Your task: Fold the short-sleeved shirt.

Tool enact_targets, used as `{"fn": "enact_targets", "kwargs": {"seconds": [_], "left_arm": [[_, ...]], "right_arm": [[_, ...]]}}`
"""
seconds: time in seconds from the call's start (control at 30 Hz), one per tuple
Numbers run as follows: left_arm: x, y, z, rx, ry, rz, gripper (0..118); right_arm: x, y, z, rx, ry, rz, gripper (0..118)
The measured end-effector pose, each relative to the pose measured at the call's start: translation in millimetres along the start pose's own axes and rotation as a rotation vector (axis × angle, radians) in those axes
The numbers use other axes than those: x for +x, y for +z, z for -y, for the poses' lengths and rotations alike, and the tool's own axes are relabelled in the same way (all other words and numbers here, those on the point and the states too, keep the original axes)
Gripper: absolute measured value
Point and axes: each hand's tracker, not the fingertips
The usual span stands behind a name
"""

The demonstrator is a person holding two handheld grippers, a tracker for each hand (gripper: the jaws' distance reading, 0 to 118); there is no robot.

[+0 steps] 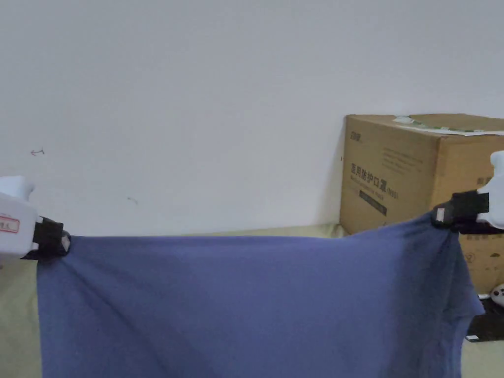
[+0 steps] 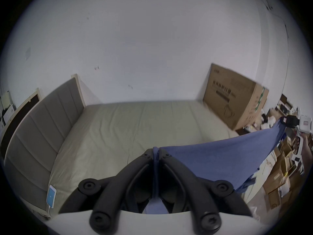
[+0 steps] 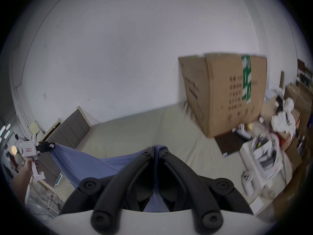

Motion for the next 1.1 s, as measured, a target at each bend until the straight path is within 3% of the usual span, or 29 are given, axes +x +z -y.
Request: {"fn": "enact_targets", "kwargs": {"seconds": [0.27,0.5,0.63,0.8,1.1], "left_arm": [[2,36,-63,0.081,0.018,-0.029,7],[-6,-3,-116,0.086,0.066,-0.068,7],[-22,-34,-143,0.114,0.18,-0.057,7],[-24,-70,-175,0.173,0.104,-0.14,7],[-30,-111,-185,0.405,0.057,-0.227,7]], "right_arm": [[-43,14,-95,0.123,0.095,0.04,6],[-71,-34,-153,0.204,0.164,0.138,6],[-81,-69,-176,0.238,0.204,0.182,6],[-89,-112,-199,0.262,0.198,0.206,6],[-106,-165,-208,0.406,0.256,0.264,6]]}}
